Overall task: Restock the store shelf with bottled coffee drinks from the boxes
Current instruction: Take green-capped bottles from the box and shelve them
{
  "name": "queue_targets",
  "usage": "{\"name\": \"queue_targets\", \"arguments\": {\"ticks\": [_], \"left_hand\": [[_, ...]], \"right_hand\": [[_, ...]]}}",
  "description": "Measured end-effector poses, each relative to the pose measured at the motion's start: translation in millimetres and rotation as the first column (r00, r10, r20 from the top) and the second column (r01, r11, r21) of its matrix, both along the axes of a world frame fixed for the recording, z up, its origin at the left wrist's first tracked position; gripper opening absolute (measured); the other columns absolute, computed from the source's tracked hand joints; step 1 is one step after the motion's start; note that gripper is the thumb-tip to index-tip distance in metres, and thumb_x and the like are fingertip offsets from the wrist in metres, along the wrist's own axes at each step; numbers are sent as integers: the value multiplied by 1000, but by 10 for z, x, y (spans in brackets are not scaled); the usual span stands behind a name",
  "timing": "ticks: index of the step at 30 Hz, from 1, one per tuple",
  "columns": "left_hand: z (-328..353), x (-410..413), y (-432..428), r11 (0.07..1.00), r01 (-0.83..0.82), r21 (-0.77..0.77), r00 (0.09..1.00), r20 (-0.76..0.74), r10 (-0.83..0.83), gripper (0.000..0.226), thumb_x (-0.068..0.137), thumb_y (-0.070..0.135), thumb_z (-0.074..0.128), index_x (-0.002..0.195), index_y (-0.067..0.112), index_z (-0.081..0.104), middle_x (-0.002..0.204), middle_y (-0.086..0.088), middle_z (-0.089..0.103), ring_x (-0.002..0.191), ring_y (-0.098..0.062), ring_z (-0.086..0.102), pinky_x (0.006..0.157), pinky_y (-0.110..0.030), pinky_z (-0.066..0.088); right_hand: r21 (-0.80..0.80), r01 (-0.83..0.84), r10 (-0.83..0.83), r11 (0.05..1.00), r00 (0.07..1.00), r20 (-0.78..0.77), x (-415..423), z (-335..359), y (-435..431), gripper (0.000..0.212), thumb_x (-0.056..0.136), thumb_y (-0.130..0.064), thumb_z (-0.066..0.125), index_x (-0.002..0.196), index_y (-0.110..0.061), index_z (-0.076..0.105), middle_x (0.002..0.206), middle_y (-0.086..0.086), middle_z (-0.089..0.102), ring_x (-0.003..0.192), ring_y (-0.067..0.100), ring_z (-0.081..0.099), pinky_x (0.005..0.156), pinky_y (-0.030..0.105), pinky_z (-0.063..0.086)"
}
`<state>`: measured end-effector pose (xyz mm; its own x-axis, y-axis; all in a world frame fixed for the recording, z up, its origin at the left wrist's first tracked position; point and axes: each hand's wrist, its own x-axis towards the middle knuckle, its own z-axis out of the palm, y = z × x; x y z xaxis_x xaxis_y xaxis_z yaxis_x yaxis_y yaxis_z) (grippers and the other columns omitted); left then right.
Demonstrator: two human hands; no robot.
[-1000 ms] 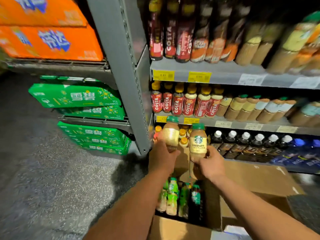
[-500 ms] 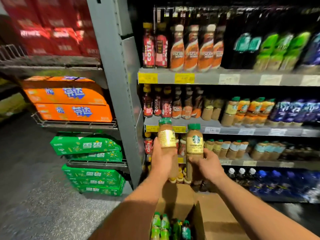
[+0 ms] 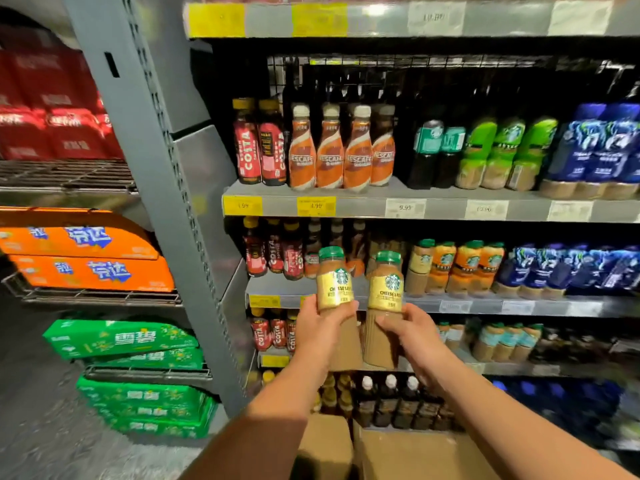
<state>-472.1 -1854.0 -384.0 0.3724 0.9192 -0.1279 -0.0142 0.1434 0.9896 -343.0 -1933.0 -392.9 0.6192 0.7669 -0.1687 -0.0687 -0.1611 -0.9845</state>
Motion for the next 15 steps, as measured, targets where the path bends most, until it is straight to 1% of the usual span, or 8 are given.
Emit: {"name": "queue_targets", "arguments": {"ticks": [2,4,6,7,8,10,12,15], "left_hand": [[-40,121,32,1000,11,-1,1000,-20,-11,35,72,32,79,101,26,61,98,1,68,88,-16,63,69,-28,45],[-101,218,79,999,33,6,999,-44,-32,32,71,30,80,98,28,62,96,4,70,90,-17,65,76,-31,49],[-155,323,142,997,71,9,996,-46,-71,31,71,23,81,97,26,64,96,3,71,92,-17,66,84,-36,52],[-179,375,179,996,88,10,995,-37,-88,31,71,18,81,96,24,65,96,1,72,91,-17,67,85,-37,53],[-201,427,219,995,101,13,995,-23,-101,31,71,14,81,96,23,65,95,0,72,90,-16,68,84,-35,54],[-256,528,340,991,131,28,991,-10,-131,33,70,7,80,93,23,64,89,4,72,83,-9,68,72,-24,55],[-298,611,476,981,185,52,983,-17,-184,35,70,3,80,92,24,63,84,9,72,77,-2,68,61,-13,50],[-338,726,712,958,278,78,961,-21,-277,37,71,0,78,100,17,63,93,3,73,83,-5,69,64,-14,51]], "right_hand": [[-15,13,-13,1000,1000,16,171,-47,26,35,84,-4,67,117,-2,56,109,18,65,100,32,63,90,45,51],[-29,13,-12,999,999,37,301,-108,55,37,83,-4,68,119,-1,56,109,18,65,101,32,63,89,41,51],[-51,9,-6,999,998,59,403,-166,108,37,83,-4,69,117,-1,57,108,18,66,98,30,64,81,34,52],[-57,5,-1,998,998,66,441,-188,140,36,83,-4,69,116,-1,57,105,16,66,94,27,64,76,29,53],[-60,2,3,998,997,75,474,-208,176,34,82,-5,70,114,-3,57,101,12,67,88,22,64,69,24,52],[-79,9,0,997,993,116,532,-259,269,36,79,-7,73,110,-9,55,95,2,64,82,11,61,61,18,46],[-94,34,-19,995,988,152,583,-307,361,41,77,-9,75,110,-15,52,98,-1,62,84,8,59,64,18,43],[-86,75,-59,994,982,177,668,-331,516,42,76,-7,75,110,-17,52,101,0,60,88,11,58,71,23,43]]}}
